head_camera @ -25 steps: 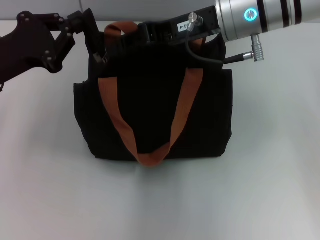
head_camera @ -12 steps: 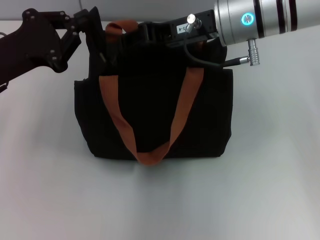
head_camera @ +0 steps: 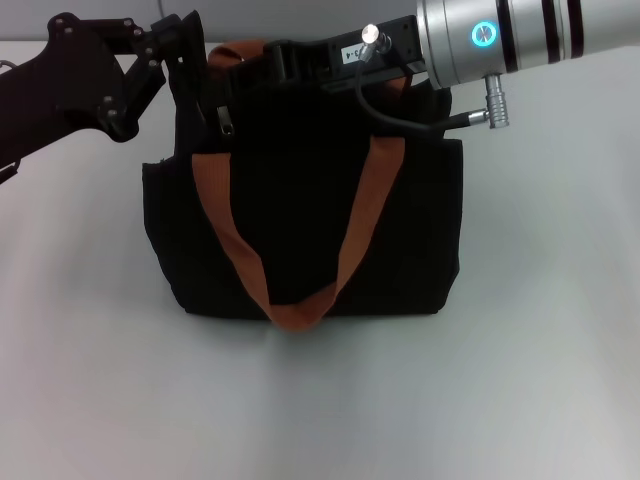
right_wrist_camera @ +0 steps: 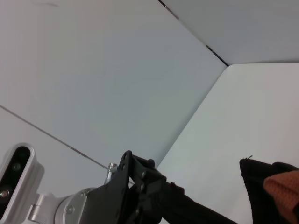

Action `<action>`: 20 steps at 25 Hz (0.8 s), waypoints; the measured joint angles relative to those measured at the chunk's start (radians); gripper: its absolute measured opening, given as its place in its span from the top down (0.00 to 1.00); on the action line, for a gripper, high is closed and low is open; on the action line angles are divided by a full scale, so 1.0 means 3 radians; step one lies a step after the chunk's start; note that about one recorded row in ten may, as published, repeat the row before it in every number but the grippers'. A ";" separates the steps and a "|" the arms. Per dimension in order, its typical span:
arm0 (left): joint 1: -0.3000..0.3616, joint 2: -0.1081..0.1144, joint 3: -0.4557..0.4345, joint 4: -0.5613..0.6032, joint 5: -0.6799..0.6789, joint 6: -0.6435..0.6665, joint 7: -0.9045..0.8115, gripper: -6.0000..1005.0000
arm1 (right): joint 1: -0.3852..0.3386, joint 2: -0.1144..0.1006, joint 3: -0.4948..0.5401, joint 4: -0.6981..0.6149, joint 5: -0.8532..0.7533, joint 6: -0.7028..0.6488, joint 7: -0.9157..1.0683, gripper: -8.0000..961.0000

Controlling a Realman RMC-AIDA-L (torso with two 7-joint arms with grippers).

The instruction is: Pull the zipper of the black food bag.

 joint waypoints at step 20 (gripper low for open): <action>0.0005 0.0000 -0.0024 0.0000 -0.0002 -0.0028 0.0007 0.98 | -0.0028 -0.0006 -0.0109 -0.0034 -0.0003 0.0009 -0.0019 0.86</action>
